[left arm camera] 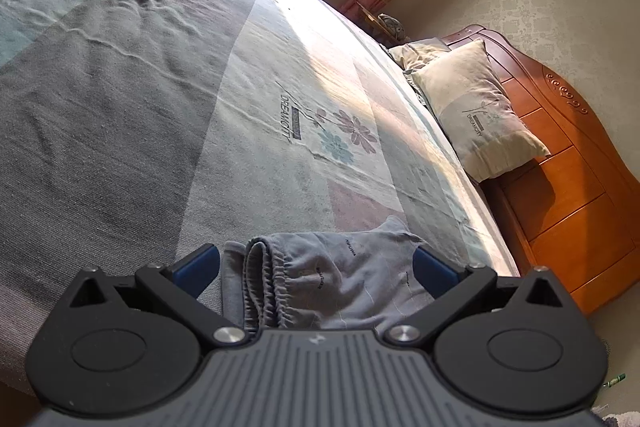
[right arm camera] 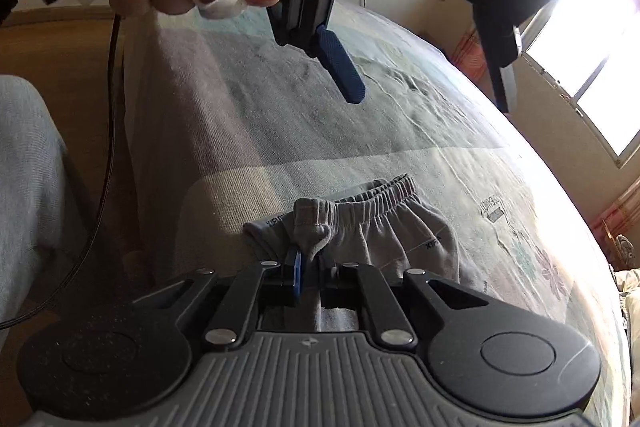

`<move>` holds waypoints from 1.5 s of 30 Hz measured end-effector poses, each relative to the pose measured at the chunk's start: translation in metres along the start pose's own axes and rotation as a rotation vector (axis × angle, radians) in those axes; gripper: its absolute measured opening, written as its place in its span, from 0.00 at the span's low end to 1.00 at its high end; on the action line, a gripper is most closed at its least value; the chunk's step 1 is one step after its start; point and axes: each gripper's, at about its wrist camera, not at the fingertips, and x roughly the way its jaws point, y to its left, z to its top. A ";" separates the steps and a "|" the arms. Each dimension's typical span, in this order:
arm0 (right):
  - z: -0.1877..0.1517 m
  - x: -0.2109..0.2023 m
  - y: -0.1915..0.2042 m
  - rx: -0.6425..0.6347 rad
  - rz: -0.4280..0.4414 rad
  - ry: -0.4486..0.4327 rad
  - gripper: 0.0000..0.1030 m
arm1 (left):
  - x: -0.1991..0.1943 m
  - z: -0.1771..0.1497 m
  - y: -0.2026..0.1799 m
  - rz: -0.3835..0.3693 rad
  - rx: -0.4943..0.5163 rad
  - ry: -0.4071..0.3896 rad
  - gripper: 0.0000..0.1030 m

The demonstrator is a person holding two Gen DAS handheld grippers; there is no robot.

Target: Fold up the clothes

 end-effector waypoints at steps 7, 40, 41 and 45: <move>-0.009 -0.041 -0.027 0.079 0.021 -0.078 0.41 | 0.044 -0.001 0.020 -0.135 -0.157 0.082 0.99; -0.079 -0.073 -0.079 0.298 -0.136 -0.013 0.49 | 0.083 0.006 -0.019 -0.249 -0.155 0.026 0.99; -0.080 -0.076 -0.080 0.302 -0.140 -0.015 0.49 | 0.093 0.002 -0.016 -0.222 -0.163 0.034 0.99; -0.090 -0.089 -0.087 0.320 -0.176 -0.014 0.50 | 0.096 -0.016 0.005 -0.073 -0.160 -0.010 0.87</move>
